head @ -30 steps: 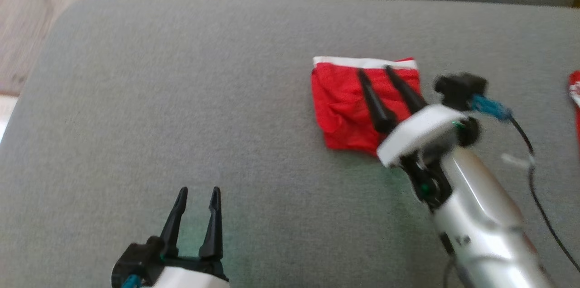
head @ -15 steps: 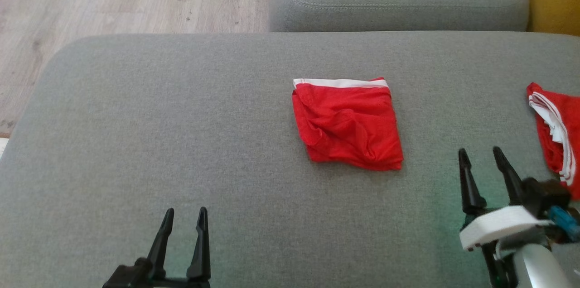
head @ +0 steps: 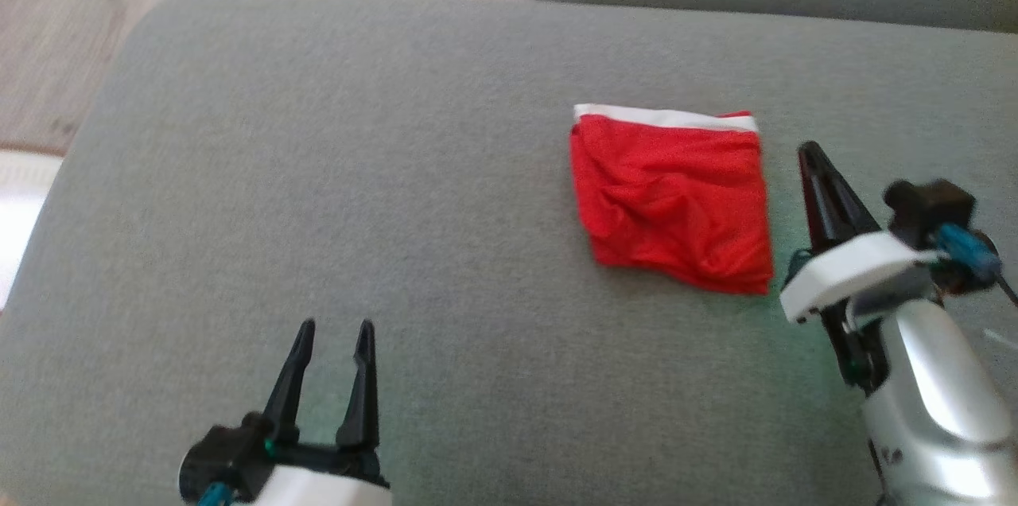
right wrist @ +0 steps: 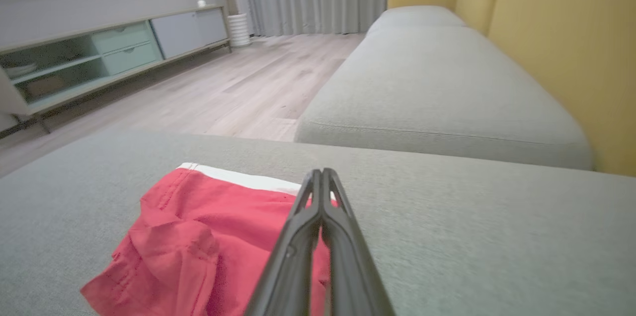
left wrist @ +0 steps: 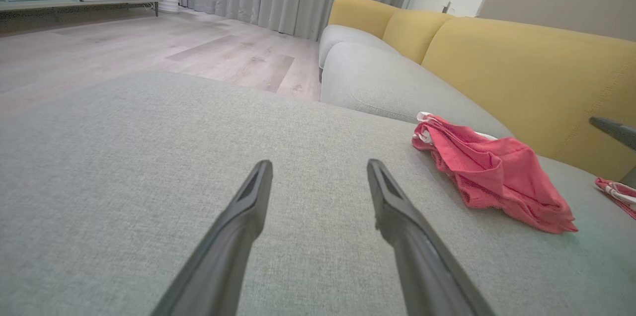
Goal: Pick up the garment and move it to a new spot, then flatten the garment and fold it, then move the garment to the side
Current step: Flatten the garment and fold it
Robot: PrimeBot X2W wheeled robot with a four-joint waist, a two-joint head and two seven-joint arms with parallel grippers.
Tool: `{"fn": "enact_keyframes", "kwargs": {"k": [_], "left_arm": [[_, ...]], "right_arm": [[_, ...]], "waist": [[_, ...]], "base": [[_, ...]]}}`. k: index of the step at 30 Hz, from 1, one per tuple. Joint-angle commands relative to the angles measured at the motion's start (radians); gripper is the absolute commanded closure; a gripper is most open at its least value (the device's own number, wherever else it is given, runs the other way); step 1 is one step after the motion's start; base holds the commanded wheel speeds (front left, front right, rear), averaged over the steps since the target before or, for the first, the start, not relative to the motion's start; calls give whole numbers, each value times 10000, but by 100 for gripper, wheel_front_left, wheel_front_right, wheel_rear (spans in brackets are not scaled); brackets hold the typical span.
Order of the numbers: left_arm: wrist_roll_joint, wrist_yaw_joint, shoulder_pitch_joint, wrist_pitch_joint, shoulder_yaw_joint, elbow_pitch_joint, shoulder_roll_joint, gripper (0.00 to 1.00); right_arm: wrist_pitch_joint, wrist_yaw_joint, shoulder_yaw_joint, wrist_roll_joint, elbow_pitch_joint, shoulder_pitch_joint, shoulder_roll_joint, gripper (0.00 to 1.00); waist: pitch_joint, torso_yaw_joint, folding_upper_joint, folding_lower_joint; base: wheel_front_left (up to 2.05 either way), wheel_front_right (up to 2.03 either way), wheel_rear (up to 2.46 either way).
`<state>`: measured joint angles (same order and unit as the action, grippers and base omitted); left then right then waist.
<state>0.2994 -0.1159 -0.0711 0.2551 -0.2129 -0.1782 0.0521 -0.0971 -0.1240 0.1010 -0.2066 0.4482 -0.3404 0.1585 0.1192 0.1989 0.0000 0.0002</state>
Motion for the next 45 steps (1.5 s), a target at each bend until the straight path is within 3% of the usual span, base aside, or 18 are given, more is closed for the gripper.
{"fn": "enact_keyframes", "kwargs": {"k": [1, 13, 27, 30, 34, 35, 36, 37, 38, 45], "left_arm": [[56, -70, 465, 66, 177, 367, -18, 0], [269, -30, 803, 67, 0, 354, -18, 0], [141, 72, 571, 67, 291, 309, -18, 0], [45, 57, 471, 67, 413, 206, -18, 0], [-189, 12, 315, 67, 586, 66, -18, 0], [-226, 1, 268, 67, 639, 40, -18, 0], [-264, -8, 218, 67, 698, 17, -18, 0], [-304, -18, 154, 67, 750, -13, -18, 0], [-339, -29, 90, 67, 805, -49, -18, 0], [-645, -103, -345, 67, 1122, -502, 19, 0]], "right_arm": [[39, -67, 382, 67, 15, -426, 149, 100], [-642, -67, 1792, -27, 2681, -1573, -196, 100], [-733, -67, 5023, -905, 2763, -885, -841, 100], [-910, -67, 5210, -1158, 2691, -828, -841, 100], [-1316, -67, 4529, -1252, 2461, -593, -576, 100], [-1395, -67, 4294, -1198, 2344, -483, -482, 86], [-1465, -67, 4013, -1119, 2201, -344, -376, 56], [-1515, -67, 3746, -1007, 2043, -170, -263, 7], [-1549, -67, 3472, -840, 1878, 25, -125, 0], [-1639, -67, 624, 88, 148, 2061, 188, 0]], "waist": [[429, 442, 0, -2], [893, 892, 0, -2], [277, 75, 0, -2], [-27, -195, 0, -2], [-561, -479, 0, -2], [-668, -529, 0, -2], [-803, -581, 0, -2], [-931, -623, 0, -2], [-1041, -660, 0, -2], [-1643, -817, 0, -2]], "base": [[0, 0, 0], [0, 0, 0], [0, 0, 0], [0, 0, 0], [0, 0, 0], [0, 0, 0], [0, 0, 0], [0, 0, 0], [0, 0, 0], [0, 0, 0]]}}
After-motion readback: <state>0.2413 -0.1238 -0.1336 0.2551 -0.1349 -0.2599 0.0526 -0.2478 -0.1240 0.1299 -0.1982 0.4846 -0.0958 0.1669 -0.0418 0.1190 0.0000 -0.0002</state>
